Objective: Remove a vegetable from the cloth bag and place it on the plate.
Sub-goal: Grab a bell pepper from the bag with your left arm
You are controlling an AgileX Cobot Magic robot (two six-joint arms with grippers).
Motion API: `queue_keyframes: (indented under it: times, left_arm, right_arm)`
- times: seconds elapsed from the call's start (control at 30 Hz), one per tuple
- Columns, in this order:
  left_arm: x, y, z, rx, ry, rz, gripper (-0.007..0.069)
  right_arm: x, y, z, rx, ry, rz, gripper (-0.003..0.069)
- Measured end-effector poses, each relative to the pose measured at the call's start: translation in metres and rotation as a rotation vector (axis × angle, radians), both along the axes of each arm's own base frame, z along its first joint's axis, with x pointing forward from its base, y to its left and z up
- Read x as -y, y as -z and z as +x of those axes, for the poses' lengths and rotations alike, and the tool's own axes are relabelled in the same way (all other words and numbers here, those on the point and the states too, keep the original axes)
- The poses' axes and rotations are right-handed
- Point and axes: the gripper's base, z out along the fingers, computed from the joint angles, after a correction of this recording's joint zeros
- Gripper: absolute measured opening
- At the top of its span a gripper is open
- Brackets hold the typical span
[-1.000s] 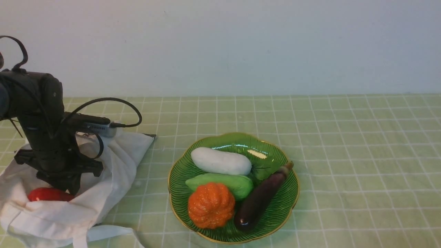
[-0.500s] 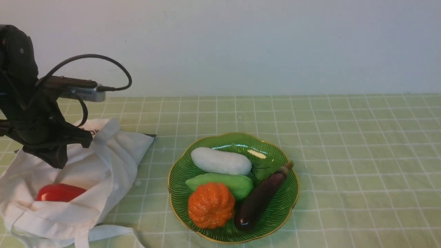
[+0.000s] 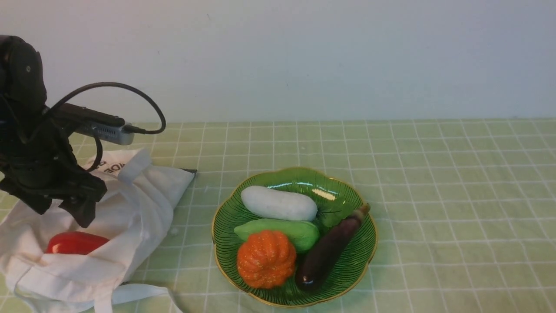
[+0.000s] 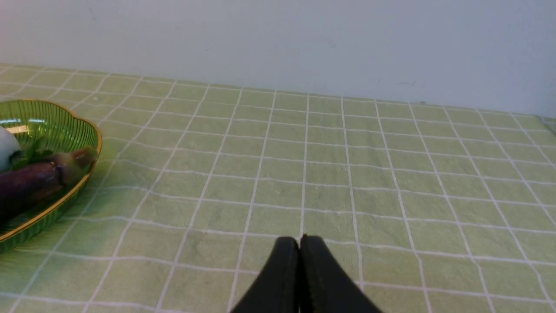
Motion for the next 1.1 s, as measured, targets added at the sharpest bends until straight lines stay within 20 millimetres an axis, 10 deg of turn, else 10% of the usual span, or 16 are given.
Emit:
queue_keyframes:
  times: [0.8,1.1]
  left_arm:
    - [0.000,0.049,0.015,-0.121,0.003,0.021,0.0653]
    - [0.000,0.056,0.015,-0.165,-0.018,0.026,0.0309]
  right_arm:
    - [0.000,0.000,0.000,0.000,0.000,0.000,-0.0015]
    - [0.000,0.000,0.000,0.000,0.000,0.000,-0.0015]
